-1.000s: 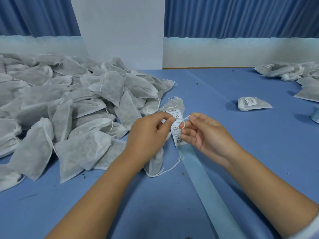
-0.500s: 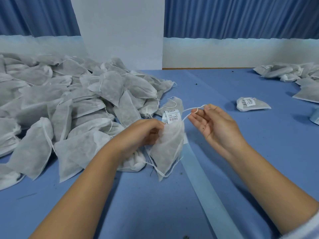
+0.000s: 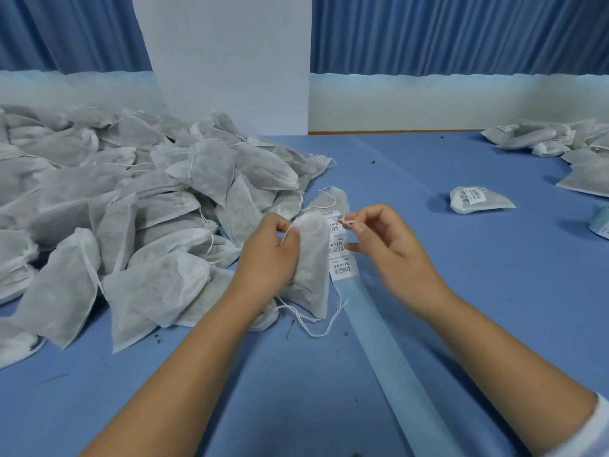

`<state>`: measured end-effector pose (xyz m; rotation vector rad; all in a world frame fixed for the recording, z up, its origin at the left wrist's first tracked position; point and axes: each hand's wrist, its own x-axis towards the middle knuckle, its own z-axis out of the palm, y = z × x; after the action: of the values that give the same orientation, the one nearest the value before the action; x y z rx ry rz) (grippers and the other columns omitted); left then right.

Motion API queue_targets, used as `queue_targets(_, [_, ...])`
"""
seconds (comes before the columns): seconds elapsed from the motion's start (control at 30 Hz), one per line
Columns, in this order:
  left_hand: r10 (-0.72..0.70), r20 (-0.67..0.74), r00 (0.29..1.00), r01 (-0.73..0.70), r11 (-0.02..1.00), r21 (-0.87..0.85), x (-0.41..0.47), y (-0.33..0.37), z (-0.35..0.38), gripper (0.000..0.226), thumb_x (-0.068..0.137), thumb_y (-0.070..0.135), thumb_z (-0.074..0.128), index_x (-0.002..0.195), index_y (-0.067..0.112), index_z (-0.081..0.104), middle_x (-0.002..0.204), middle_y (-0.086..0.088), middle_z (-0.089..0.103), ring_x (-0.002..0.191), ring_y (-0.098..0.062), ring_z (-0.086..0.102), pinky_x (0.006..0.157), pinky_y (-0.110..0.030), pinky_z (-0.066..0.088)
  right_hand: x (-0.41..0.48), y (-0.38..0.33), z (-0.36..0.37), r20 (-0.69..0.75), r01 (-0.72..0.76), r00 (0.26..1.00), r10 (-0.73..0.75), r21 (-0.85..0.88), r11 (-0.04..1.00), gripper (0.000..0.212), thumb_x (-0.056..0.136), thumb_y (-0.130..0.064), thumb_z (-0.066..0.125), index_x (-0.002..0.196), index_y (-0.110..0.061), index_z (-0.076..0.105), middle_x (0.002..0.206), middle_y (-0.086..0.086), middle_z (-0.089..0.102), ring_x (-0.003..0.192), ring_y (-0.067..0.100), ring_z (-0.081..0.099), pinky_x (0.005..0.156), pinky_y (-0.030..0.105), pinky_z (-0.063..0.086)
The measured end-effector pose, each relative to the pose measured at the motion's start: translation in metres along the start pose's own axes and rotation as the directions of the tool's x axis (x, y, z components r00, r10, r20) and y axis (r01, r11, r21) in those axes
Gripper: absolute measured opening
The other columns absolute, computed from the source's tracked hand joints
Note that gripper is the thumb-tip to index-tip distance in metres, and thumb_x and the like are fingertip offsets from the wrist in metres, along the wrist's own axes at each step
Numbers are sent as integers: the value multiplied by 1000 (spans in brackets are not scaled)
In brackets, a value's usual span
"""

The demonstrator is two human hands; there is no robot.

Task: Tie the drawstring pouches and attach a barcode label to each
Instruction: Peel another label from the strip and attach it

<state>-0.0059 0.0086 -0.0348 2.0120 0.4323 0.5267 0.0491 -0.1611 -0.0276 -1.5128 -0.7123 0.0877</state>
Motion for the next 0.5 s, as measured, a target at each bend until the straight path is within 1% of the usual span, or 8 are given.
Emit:
queue_targets(0.07, [-33, -30, 999, 30, 994, -102, 1, 0, 1, 16, 98, 30, 52, 83, 27, 50, 64, 5, 53, 55, -13, 47, 61, -30, 38, -5, 2, 3, 87, 143, 988, -125, -248, 958, 17, 99, -12, 51, 90, -26, 53, 112, -7, 59, 115, 10, 53, 94, 21, 46])
queue_targets(0.13, [-76, -51, 996, 66, 984, -168, 2, 1, 2, 15, 98, 32, 53, 83, 30, 52, 66, 6, 52, 57, -11, 48, 57, -26, 37, -9, 5, 6, 169, 257, 965, -200, -464, 848, 12, 96, -20, 52, 92, -31, 54, 119, -12, 52, 123, 12, 45, 103, 17, 32])
queue_targets(0.17, [-96, -50, 994, 84, 976, -200, 2, 2, 2, 15, 98, 32, 54, 84, 30, 52, 67, 7, 52, 57, -10, 47, 55, -25, 35, -9, 7, 8, 195, 279, 959, -205, -520, 808, 8, 94, -23, 52, 94, -31, 56, 123, -10, 50, 125, 14, 43, 105, 13, 26])
queue_targets(0.27, [-144, -31, 989, 128, 943, -309, 1, 2, 4, 15, 98, 32, 56, 83, 29, 56, 67, 9, 49, 59, -8, 45, 54, -27, 33, -10, 7, 10, 221, 264, 961, -168, -547, 794, 7, 94, -26, 55, 94, -33, 56, 127, -6, 48, 129, 16, 39, 103, 5, 17])
queue_targets(0.33, [-178, 3, 984, 168, 923, -345, 1, 3, 5, 17, 97, 32, 57, 81, 27, 58, 62, 12, 50, 56, -6, 46, 53, -26, 34, -10, 7, 9, 215, 251, 964, -157, -540, 803, 17, 95, -20, 59, 95, -36, 54, 125, -7, 48, 131, 16, 38, 103, 5, 17])
queue_targets(0.4, [-190, 102, 977, 215, 891, -400, -1, 6, 3, 16, 94, 34, 62, 84, 22, 62, 60, 12, 58, 57, -6, 55, 53, -22, 41, -9, 7, 7, 200, 242, 967, -157, -531, 812, 22, 95, -16, 61, 95, -37, 54, 123, -13, 46, 131, 15, 38, 104, 7, 19])
queue_targets(0.43, [-181, 168, 969, 238, 866, -441, -2, 7, 2, 18, 90, 37, 68, 88, 19, 65, 65, 10, 65, 62, -9, 62, 55, -22, 45, -9, 6, 6, 196, 242, 967, -160, -528, 814, 23, 95, -15, 61, 95, -37, 55, 123, -16, 45, 130, 14, 38, 104, 7, 20])
queue_targets(0.5, [-145, 283, 948, 271, 833, -482, -4, 8, 0, 37, 75, 43, 79, 97, 15, 70, 80, 1, 74, 75, -17, 71, 60, -26, 51, -9, 6, 5, 198, 243, 967, -161, -522, 817, 22, 94, -14, 62, 94, -36, 56, 123, -15, 46, 130, 15, 38, 105, 9, 21])
